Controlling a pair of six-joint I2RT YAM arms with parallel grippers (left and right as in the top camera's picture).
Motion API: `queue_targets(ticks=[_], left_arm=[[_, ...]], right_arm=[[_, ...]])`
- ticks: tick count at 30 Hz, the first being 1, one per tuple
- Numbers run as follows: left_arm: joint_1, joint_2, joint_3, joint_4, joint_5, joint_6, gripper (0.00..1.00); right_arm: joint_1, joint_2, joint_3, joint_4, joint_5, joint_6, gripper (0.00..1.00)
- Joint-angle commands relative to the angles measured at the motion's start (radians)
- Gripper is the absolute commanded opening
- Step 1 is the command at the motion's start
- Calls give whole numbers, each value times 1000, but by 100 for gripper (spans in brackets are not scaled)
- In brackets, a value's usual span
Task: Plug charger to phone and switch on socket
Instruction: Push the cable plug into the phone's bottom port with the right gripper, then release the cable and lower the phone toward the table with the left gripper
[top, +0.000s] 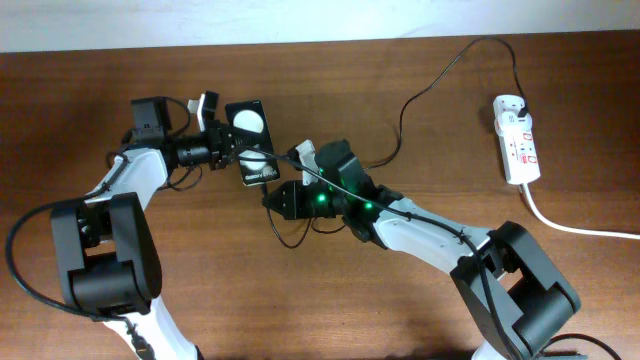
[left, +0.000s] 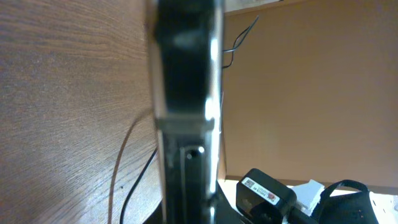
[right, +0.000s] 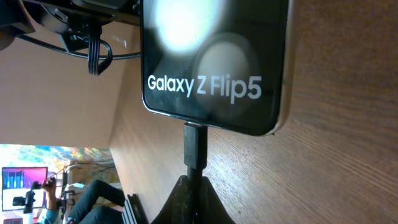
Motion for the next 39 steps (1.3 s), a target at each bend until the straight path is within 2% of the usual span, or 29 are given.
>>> queue_targets(ticks=[1, 3, 4, 6, 7, 10, 13, 17, 18, 20, 21, 22, 23, 26, 34, 37, 39], left_arm=[[-24, -2, -20, -30, 91, 10, 0], [-24, -2, -20, -31, 91, 10, 0], [-24, -2, -20, -30, 90, 9, 0], [-24, -2, -20, -28, 90, 10, 0], [-24, -2, -20, -27, 86, 10, 0], [-24, -2, -20, -28, 4, 10, 0], [-24, -2, -20, -87, -180, 9, 1], [-42, -2, -20, -162, -388, 9, 3], [-65, -2, -20, -178, -466, 8, 3], [-104, -2, -20, -178, -555, 8, 3], [-125, -2, -20, -178, -593, 6, 3], [-150, -2, -20, -178, -639, 4, 4], [-178, -2, -20, -178, -690, 4, 5], [-228, -2, -20, -177, -786, -21, 9], [-259, -2, -20, -193, -834, -21, 12], [-259, -2, -20, -197, -834, -21, 31], [-259, -2, -20, -197, -834, -21, 34]], right_arm=[[-30, -21, 34, 131, 177, -2, 4], [-30, -21, 34, 137, 180, -2, 4], [-30, -21, 34, 117, 180, -2, 13], [-30, -21, 34, 61, 179, -8, 43], [-30, -21, 34, 20, 170, -42, 52], [-30, -28, 34, -68, 119, -124, 63], [-43, -82, 34, -235, 117, -188, 67], [-125, -170, 34, -589, 118, -268, 68], [-155, -174, 34, -722, 133, -293, 68], [-182, -174, 34, -847, 222, -292, 70], [-187, -174, 34, -895, 283, -292, 74], [-187, -174, 34, -933, 342, -292, 89], [-187, -174, 34, -971, 387, -292, 97], [-187, -174, 34, -993, 425, -292, 99], [-187, -174, 34, -993, 427, -291, 99], [-187, -174, 34, -993, 427, -291, 99], [-187, -174, 34, -993, 427, -291, 99]])
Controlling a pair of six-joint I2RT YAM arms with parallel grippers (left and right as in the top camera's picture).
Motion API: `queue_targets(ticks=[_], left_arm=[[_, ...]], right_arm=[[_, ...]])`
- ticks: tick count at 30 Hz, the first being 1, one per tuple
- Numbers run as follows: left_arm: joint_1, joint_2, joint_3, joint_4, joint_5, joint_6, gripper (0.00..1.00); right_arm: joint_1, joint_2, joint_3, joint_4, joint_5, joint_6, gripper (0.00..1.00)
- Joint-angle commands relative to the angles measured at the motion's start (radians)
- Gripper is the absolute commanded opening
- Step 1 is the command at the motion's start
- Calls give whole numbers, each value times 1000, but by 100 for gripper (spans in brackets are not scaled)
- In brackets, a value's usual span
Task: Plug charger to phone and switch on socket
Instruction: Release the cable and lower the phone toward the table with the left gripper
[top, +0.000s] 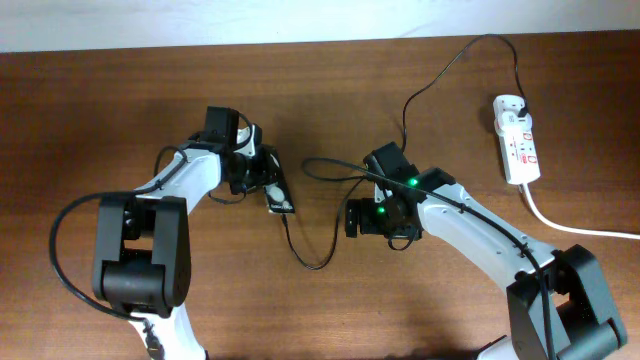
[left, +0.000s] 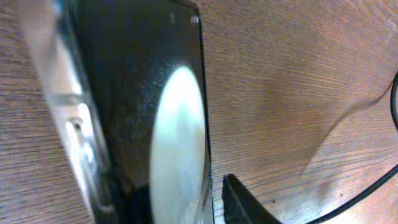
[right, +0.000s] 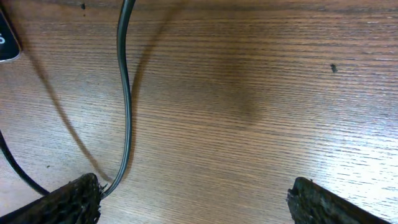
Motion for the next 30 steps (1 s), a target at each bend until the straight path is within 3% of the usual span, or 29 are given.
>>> queue_targets(ticks=[1, 11, 17, 24, 30], left_arm=[[-2, -4, 2, 1, -11, 5, 40], [-2, -4, 2, 1, -11, 5, 47], [-2, -4, 2, 2, -31, 5, 57], [13, -4, 2, 10, -33, 5, 88], [55, -4, 2, 1, -29, 5, 95]], right_arm=[[-3, -16, 0, 0, 17, -10, 99], [-3, -16, 0, 0, 17, -10, 99], [-3, -16, 0, 0, 17, -10, 99], [-3, -16, 0, 0, 17, -10, 99], [-3, -16, 0, 0, 17, -10, 99]])
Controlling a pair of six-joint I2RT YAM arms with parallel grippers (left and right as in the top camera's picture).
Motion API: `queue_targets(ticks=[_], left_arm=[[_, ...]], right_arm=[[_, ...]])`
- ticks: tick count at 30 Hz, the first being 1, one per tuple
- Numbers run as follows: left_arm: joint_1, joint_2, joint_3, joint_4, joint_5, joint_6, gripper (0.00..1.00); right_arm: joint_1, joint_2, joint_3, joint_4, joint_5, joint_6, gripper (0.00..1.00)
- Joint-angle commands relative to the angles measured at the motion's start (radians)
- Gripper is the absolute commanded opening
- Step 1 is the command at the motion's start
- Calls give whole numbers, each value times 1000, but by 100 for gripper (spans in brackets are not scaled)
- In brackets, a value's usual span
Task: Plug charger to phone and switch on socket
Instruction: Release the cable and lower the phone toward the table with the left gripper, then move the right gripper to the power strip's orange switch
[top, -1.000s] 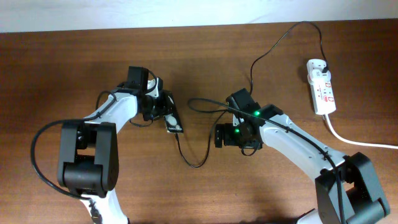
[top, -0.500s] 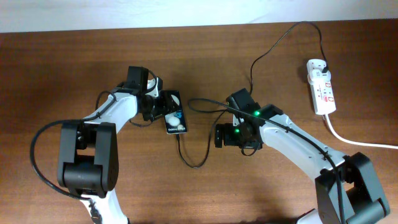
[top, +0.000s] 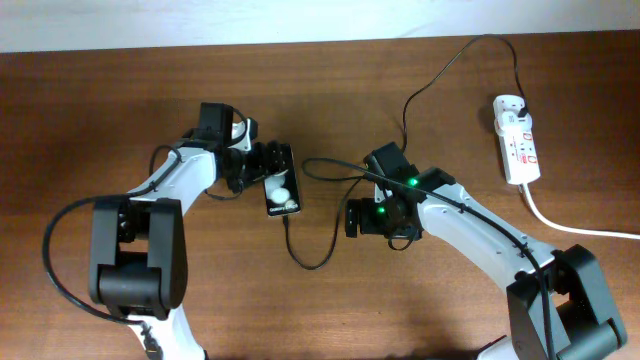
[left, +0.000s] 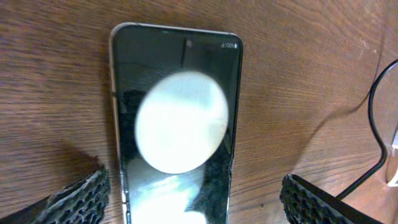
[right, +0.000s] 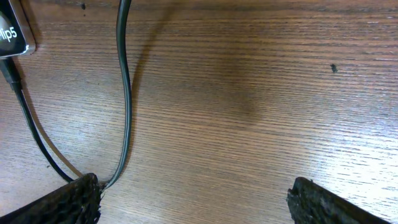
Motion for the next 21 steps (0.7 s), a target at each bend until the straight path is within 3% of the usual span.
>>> queue_targets(ticks=[1, 16, 21], left_arm=[[34, 7, -9, -18, -44, 5, 98], [93, 7, -9, -33, -48, 5, 99], [93, 7, -9, -33, -48, 5, 99]], right_arm=[[-3, -16, 0, 0, 17, -10, 99], [-7, -17, 9, 27, 3, -6, 99], [-122, -17, 298, -218, -21, -7, 99]])
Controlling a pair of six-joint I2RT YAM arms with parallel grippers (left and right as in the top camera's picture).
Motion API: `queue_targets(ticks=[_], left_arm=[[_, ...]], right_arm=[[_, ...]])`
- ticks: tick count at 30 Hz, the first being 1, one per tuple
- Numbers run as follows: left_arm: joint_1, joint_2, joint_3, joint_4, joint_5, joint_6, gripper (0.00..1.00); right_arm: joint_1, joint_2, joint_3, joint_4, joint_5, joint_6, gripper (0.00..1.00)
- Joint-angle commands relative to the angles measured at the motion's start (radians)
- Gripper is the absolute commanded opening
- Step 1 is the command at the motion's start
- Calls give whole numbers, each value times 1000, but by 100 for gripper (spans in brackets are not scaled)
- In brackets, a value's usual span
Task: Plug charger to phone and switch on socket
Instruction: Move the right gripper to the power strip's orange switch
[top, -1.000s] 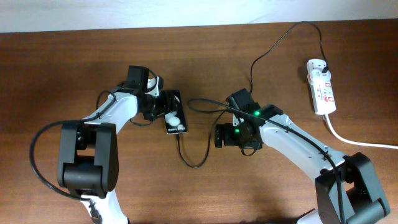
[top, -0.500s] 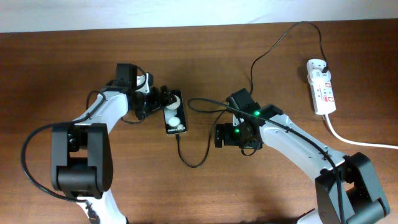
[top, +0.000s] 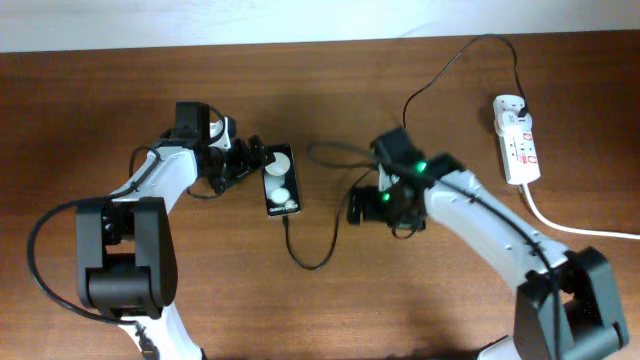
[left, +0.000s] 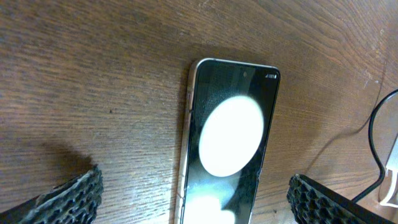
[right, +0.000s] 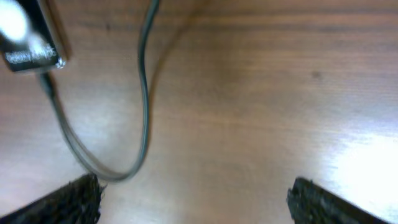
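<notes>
The black phone (top: 281, 182) lies flat on the table, screen up, with the black charger cable (top: 318, 252) plugged into its near end. In the left wrist view the phone (left: 227, 143) lies between and ahead of the spread fingers. My left gripper (top: 248, 162) is open just left of the phone, apart from it. My right gripper (top: 368, 205) is open to the right of the phone, over bare wood. The right wrist view shows the phone's end (right: 28, 37) and the cable (right: 143, 112). The white socket strip (top: 518, 138) lies at the far right.
The cable runs from the phone in a loop, past my right arm, up to the socket strip, where its plug (top: 522, 103) sits. A white lead (top: 575, 226) leaves the strip toward the right edge. The wooden table (top: 100, 80) reaches a pale wall at the back.
My left gripper has drawn back to the left, away from the phone, still open. My right arm has shifted slightly up and to the right; its view is blurred. The phone has not moved.
At first my left gripper held the phone on edge while my right gripper held the plug in its port. Then my right gripper was open and away, with the left still on the tilted phone. Later the phone lay flat, released, and both grippers now stand apart from it.
</notes>
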Motion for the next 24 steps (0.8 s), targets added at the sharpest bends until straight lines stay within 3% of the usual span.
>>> queue_targets(ticks=[1, 4, 12, 18, 24], left_arm=[[7, 11, -15, -10, -51, 5, 99], [7, 11, -15, -10, -51, 5, 99], [7, 11, -15, -9, -52, 5, 99], [8, 11, -15, -9, -52, 5, 99], [6, 11, -15, -9, -52, 5, 99]], right_arm=[[-99, -17, 219, -149, 46, -7, 98], [-259, -17, 373, -298, 130, -7, 98], [-603, 45, 386, -303, 380, 5, 99], [-748, 125, 383, -265, 389, 5, 99], [-778, 238, 383, -103, 405, 99, 99]])
